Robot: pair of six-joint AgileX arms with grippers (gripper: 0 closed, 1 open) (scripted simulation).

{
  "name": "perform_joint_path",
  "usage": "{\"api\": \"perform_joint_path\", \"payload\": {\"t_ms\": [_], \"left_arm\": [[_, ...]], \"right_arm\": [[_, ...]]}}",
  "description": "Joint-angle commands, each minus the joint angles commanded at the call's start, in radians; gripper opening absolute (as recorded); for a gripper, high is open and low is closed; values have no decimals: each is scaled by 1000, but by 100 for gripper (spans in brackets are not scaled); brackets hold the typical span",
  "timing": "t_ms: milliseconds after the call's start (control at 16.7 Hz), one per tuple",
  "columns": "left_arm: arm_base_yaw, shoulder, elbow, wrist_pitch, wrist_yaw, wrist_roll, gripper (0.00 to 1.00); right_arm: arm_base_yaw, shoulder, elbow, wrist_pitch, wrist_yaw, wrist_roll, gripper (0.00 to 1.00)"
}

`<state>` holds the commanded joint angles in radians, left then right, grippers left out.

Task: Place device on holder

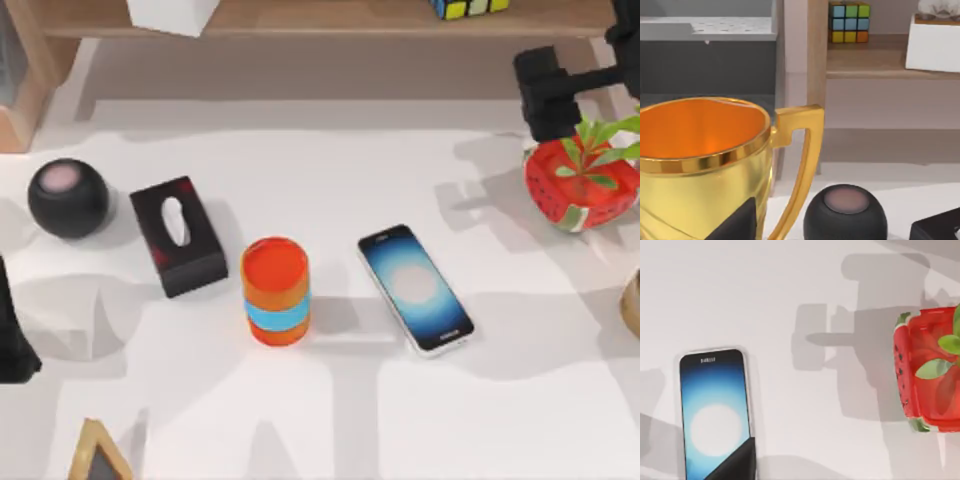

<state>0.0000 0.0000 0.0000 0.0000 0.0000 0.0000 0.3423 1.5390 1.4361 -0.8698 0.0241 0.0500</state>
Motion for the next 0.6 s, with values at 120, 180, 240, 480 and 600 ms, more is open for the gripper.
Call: {"api": "perform_joint_path", "payload": {"t_ms": [120,180,240,480,600], "left_arm": [[0,0,0,0,0,0,100],[0,0,0,0,0,0,100],[0,0,0,0,0,0,100],[0,0,0,0,0,0,100],[0,0,0,0,0,0,100]], "right_arm": [[51,195,123,-105,0,21,100],[76,282,175,-149,-1,32,100],[101,360,222,-187,-2,44,100],[186,594,359,-284,-13,90,100],[214,659,393,-306,-18,106,100]]}}
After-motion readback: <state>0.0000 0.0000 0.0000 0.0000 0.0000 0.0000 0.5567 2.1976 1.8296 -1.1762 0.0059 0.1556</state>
